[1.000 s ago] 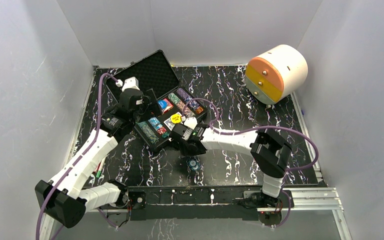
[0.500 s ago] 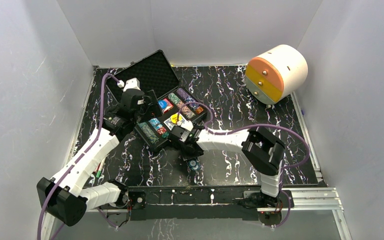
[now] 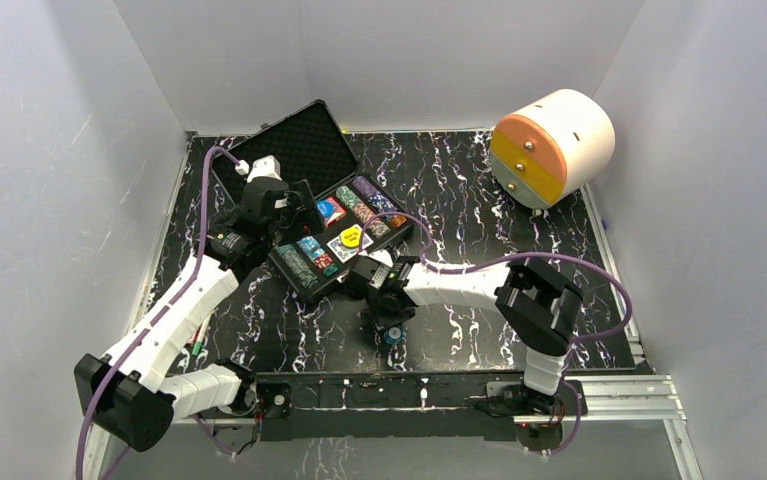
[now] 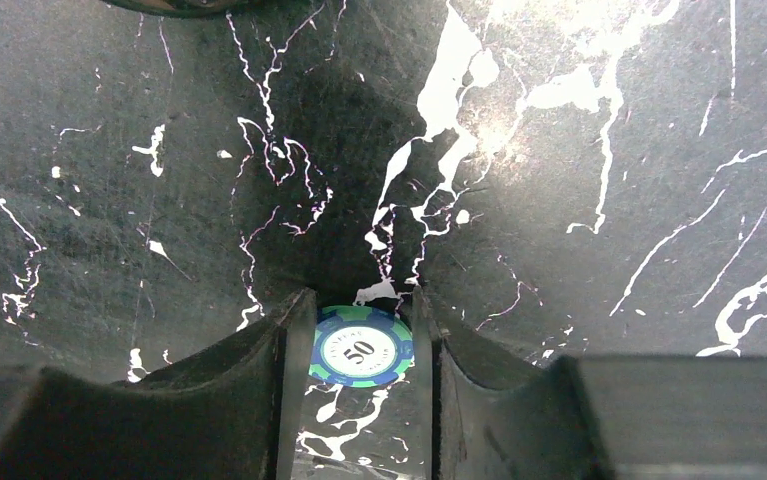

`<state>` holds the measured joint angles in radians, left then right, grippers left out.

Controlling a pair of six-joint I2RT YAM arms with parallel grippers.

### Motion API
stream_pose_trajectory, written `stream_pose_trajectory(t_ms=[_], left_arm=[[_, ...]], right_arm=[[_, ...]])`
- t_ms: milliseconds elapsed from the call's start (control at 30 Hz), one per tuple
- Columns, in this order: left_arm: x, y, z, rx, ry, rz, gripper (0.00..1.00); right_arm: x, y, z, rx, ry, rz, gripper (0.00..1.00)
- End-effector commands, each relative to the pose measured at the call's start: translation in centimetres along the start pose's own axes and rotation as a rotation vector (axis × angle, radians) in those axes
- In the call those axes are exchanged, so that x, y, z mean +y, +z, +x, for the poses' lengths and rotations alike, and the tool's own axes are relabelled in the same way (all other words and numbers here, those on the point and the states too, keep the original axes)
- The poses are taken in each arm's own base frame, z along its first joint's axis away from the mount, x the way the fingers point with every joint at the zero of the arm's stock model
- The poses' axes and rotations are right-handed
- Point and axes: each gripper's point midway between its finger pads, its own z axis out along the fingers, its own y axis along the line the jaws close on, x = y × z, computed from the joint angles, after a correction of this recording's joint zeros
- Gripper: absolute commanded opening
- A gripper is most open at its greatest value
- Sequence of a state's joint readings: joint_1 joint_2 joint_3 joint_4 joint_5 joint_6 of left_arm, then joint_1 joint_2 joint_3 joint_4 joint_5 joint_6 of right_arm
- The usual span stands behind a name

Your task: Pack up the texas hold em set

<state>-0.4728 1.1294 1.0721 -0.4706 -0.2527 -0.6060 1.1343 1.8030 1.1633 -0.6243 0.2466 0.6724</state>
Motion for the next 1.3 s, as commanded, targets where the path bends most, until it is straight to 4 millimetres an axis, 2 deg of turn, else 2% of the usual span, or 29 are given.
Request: stream_pose_trajectory(t_ms=[0, 133, 267, 533, 767, 867, 1067, 1167, 1267], left_arm=[[-0.3, 0.1, -0.2, 0.002, -0.006, 0.015, 0.88], [-0.5, 0.0, -0.3, 0.002, -0.010, 0.022, 0.88], [-0.3, -0.2, -0.2, 0.001, -0.009, 0.020, 0.89], [-0.1, -0.1, 0.0, 0.004, -0.009, 0.014, 0.89], [0.0, -0.1, 0.0, 0.003, -0.012, 0.012, 0.89], [0.1, -0.1, 0.1, 0.003, -0.014, 0.010, 0.89], [0.2, -0.2, 0.2, 0.005, -0.015, 0.010, 0.90], [0.2, -0.2, 0.4, 0.010, -0.020, 0.013, 0.90], [0.3, -0.3, 1.0, 0.026, -0.024, 0.019, 0.91]], right_arm=[[0.3, -0.6, -0.4, -0.002, -0.003, -0.002, 0.51], [0.7, -1.1, -0.7, -0.002, 0.037, -0.004, 0.60], [0.5, -0.8, 0.6, 0.044, 0.029, -0.010, 0.64], [0.4, -0.2, 3.5, 0.133, -0.107, -0.044, 0.65], [-0.7, 0.8, 4.5, 0.173, -0.151, 0.054, 0.63], [-1.0, 1.1, 5.3, 0.193, -0.151, 0.069, 0.60], [-0.9, 1.3, 5.6, 0.194, -0.114, 0.064, 0.40], [-1.0, 1.1, 4.9, 0.160, -0.080, 0.077, 0.35], [-0.8, 0.0, 3.0, 0.080, -0.025, 0.075, 0.34]])
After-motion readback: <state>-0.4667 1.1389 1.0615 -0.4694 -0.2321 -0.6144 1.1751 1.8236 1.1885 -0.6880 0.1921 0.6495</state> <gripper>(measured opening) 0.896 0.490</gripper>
